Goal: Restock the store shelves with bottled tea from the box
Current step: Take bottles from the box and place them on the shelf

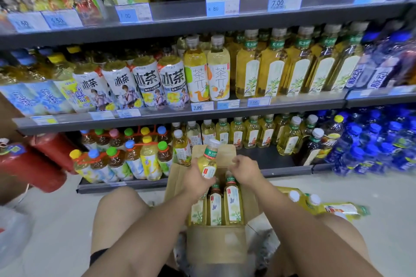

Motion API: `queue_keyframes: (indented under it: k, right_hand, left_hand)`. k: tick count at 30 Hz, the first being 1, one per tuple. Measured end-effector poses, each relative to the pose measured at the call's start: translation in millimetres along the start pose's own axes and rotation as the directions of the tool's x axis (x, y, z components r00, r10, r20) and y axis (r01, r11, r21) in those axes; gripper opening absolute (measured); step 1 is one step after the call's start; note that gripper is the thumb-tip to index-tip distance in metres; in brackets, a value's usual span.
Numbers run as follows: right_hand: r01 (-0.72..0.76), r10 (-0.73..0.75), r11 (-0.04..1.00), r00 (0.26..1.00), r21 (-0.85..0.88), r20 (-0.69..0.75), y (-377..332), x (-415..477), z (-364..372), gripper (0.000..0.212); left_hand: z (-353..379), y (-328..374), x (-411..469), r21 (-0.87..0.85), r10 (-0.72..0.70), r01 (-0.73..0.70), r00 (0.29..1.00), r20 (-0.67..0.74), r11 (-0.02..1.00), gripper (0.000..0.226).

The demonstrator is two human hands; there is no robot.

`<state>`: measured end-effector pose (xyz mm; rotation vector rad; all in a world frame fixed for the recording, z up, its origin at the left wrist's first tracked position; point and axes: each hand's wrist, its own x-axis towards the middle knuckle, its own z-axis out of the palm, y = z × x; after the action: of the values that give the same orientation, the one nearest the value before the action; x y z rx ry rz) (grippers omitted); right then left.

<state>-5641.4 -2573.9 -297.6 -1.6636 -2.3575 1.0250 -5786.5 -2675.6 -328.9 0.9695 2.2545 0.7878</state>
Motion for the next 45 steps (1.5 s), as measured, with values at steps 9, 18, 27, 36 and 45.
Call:
queue_keyframes:
  k: [9,18,27,36,45]
  right_hand:
    - [-0.110,0.126,0.983,0.986,-0.146,0.108,17,12,53,0.029]
    - [-0.229,0.261,0.951,0.955,-0.207,0.140,11,54,108,0.038]
    - [-0.353,0.369,0.904,0.929,-0.241,0.021,1,76,136,0.044]
    - [-0.268,0.268,0.962,0.963,-0.052,-0.015,-5,60,111,0.038]
    - [0.130,-0.082,0.978,0.959,0.161,-0.272,-48,11,34,0.021]
  left_hand:
    - [-8,-28,10,0.008,-0.023,0.022,0.999,0.039,1.000,0.073]
    - [-16,-40,37,0.012,-0.040,0.039,0.994,0.100,0.999,0.073]
    - [-31,-32,40,0.053,-0.076,0.071,0.992,0.104,0.996,0.066]
    - [-46,-23,24,-0.075,-0.071,0.077,0.994,0.077,0.994,0.070]
    - [-77,7,-7,-0.288,0.056,-0.044,0.998,0.034,0.957,0.081]
